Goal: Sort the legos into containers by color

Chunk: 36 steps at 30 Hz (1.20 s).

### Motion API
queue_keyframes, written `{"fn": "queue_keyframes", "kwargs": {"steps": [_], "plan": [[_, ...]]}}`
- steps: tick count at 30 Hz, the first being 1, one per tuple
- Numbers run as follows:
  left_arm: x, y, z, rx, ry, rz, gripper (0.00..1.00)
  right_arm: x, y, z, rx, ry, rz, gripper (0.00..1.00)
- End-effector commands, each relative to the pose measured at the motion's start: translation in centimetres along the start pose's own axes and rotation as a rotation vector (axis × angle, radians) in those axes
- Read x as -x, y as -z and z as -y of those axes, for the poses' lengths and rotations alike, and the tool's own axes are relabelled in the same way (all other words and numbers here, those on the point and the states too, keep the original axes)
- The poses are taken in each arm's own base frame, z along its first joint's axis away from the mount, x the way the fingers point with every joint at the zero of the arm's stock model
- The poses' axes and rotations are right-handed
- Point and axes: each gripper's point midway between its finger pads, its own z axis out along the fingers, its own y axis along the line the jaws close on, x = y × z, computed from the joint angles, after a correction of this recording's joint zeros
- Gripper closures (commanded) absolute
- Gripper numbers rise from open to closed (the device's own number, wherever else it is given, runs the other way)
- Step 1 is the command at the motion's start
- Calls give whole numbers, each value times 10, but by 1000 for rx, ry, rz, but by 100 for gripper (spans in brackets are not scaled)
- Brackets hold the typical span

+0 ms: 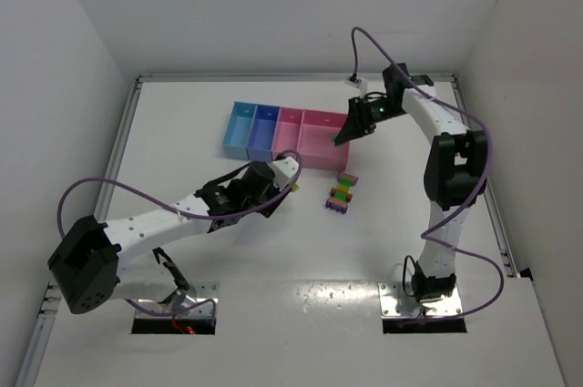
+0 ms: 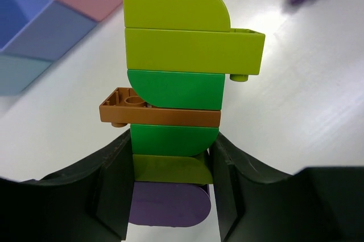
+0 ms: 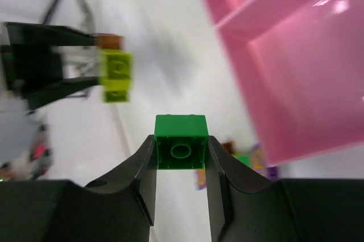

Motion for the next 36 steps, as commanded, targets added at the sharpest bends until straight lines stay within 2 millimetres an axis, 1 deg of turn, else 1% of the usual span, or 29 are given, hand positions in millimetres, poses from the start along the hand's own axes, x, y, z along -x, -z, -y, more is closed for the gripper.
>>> {"fn": "queue_keyframes", "kwargs": {"steps": [1,3,4,5,6,7,8,9,11,12,13,14,15,16,17,19,21,22,23,24,25,27,29,30,31,32,33,35,36], "plan": [[6,8,-21,59,65,24,100,65,3,38,-294,101,168,100],[7,10,-26,69,64,30,100,71,-4,58,-388,86,143,99],[12,11,-30,77,72,40,100,80,1,60,-415,70,130,94],[13,11,-28,68,72,41,100,68,-12,80,-426,19,79,81],[17,11,-32,76,79,50,100,65,-15,85,-422,-6,58,54],[17,11,-32,76,80,50,100,68,-13,83,-419,-8,44,46],[17,11,-30,64,79,51,100,71,-14,82,-407,0,51,42],[23,12,-35,73,80,66,100,65,-14,79,-369,-22,62,36],[23,11,-33,64,80,67,100,74,-15,63,-311,11,106,31],[21,9,-32,64,78,58,100,76,-17,46,-230,20,119,30],[21,9,-32,64,78,58,100,74,-16,37,-193,57,110,30],[24,9,-33,64,80,69,100,66,-21,21,-134,40,78,28],[24,9,-31,55,80,70,100,64,-21,13,-100,44,67,28],[26,9,-31,56,81,79,100,57,-27,5,-47,55,48,28],[26,9,-30,47,81,79,100,52,-28,-14,44,17,45,28],[29,9,-30,48,72,88,100,41,-37,-39,163,-20,22,30],[29,9,-28,41,57,90,100,33,-40,-55,187,-6,10,30],[29,9,-26,32,57,91,100,31,-46,-66,208,12,0,30],[32,9,-23,26,42,101,100,27,-49,-74,226,-4,-10,30],[36,10,-24,27,35,110,100,28,-49,-82,239,11,-10,30],[37,10,-24,27,35,110,100,23,-56,-88,259,6,-26,30],[43,11,-25,29,38,129,100,20,-55,-96,265,11,-32,30],[48,12,-21,11,24,141,100,14,-62,-104,281,17,-58,28],[46,10,-20,10,23,132,100,14,-62,-104,281,17,-58,28],[53,12,-17,3,19,146,100,16,-65,-108,286,30,-61,25],[53,12,-14,-4,13,148,100,17,-68,-112,285,47,-69,23],[58,14,-14,-4,15,158,100,16,-68,-113,285,38,-74,23],[66,16,-11,-10,24,179,99,14,-75,-121,291,59,-92,20],[66,16,-8,-18,19,181,99,14,-75,-119,280,60,-96,20]]}}
